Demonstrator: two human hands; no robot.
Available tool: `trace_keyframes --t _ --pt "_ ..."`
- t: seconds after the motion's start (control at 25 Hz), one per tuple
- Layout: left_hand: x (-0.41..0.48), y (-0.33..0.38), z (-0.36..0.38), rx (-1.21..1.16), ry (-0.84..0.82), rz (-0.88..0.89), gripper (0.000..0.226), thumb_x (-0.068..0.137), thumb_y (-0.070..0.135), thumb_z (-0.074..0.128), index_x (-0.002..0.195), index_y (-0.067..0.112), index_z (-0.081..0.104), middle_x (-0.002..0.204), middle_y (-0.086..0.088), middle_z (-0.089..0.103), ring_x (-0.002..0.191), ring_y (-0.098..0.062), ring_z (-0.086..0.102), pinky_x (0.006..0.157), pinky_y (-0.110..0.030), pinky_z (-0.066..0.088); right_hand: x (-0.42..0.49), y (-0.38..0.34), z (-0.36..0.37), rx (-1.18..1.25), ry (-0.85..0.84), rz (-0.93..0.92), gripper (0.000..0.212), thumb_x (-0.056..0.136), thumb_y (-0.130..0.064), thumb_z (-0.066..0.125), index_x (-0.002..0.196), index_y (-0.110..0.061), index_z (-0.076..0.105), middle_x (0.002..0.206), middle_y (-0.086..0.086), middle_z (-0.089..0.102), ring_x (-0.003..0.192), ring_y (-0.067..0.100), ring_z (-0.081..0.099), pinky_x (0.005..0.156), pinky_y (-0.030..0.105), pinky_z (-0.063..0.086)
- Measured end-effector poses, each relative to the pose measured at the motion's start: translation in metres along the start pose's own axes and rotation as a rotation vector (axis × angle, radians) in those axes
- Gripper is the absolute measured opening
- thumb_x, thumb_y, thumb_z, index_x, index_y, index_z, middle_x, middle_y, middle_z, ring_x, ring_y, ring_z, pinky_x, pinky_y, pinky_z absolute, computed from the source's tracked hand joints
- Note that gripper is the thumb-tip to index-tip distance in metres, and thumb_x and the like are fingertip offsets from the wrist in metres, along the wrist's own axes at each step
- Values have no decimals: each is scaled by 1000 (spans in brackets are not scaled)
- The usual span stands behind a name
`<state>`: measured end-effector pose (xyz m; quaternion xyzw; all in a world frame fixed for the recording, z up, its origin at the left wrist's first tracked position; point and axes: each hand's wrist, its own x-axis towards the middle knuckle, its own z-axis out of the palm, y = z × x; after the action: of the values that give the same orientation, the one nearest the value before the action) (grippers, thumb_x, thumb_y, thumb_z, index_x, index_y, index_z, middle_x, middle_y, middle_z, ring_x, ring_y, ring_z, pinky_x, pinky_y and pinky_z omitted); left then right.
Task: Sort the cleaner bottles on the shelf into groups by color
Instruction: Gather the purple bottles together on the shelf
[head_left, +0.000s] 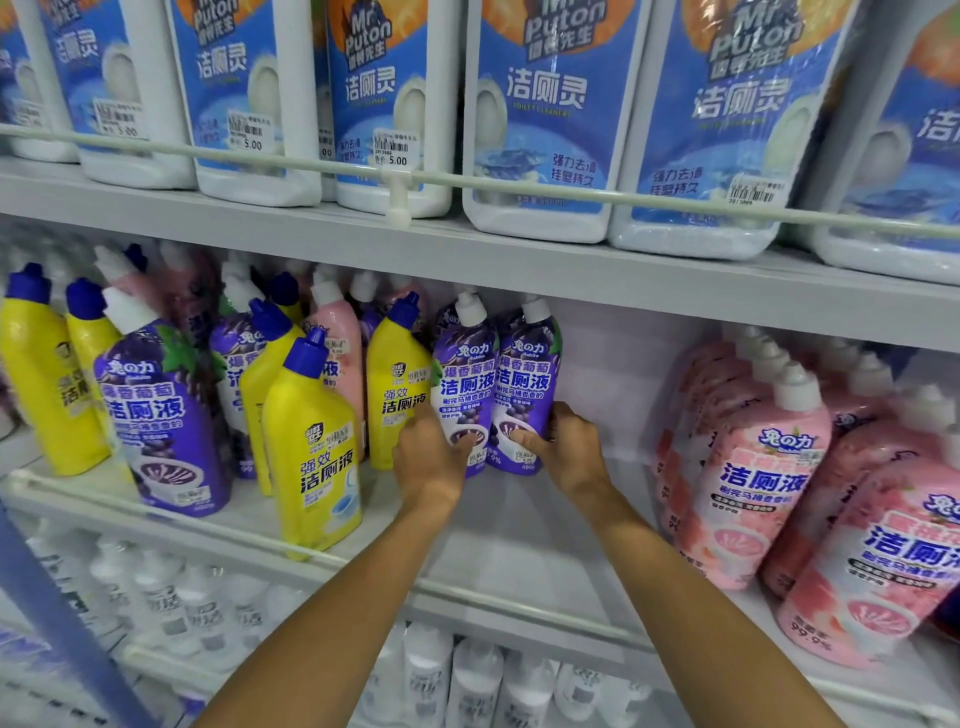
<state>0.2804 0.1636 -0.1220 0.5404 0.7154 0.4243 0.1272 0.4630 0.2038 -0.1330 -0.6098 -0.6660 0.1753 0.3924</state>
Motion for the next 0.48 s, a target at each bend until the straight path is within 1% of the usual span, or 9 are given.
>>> trace_keyframes --t 0.08,0.16,0.28,0.36,0.48 --pt "2 2 3 -3 2 5 53 81 35 82 116 4 56 117 -17 69 110 -38 64 83 -42 48 3 2 -3 -3 -16 11 58 79 -46 82 117 -9 61 119 5 72 92 18 71 77 24 54" --pt "4 1 4 -8 1 20 50 81 33 82 113 4 57 115 -17 69 109 -38 64 82 -41 48 5 4 -4 -3 -26 16 57 80 -44 82 118 -8 60 120 5 72 92 18 71 77 25 55" --pt "11 -3 5 -50 -26 66 46 80 30 83 110 4 59 113 -16 70 105 -38 65 78 -39 47 7 9 -5 -3 -20 -3 57 79 -47 82 116 -9 60 118 6 73 96 23 73 85 39 60" --pt "13 -6 4 -84 -39 61 44 79 30 84 106 5 60 108 -14 72 100 -36 67 74 -36 46 7 12 -4 5 -22 0 57 79 -47 82 116 -10 60 118 5 73 96 23 73 86 41 60" --pt "13 -12 3 -104 -58 28 41 77 34 85 100 7 64 95 -10 73 90 -32 69 69 -32 45 6 13 -3 14 -14 10 58 78 -50 81 117 -11 60 118 4 73 96 22 73 86 42 60"
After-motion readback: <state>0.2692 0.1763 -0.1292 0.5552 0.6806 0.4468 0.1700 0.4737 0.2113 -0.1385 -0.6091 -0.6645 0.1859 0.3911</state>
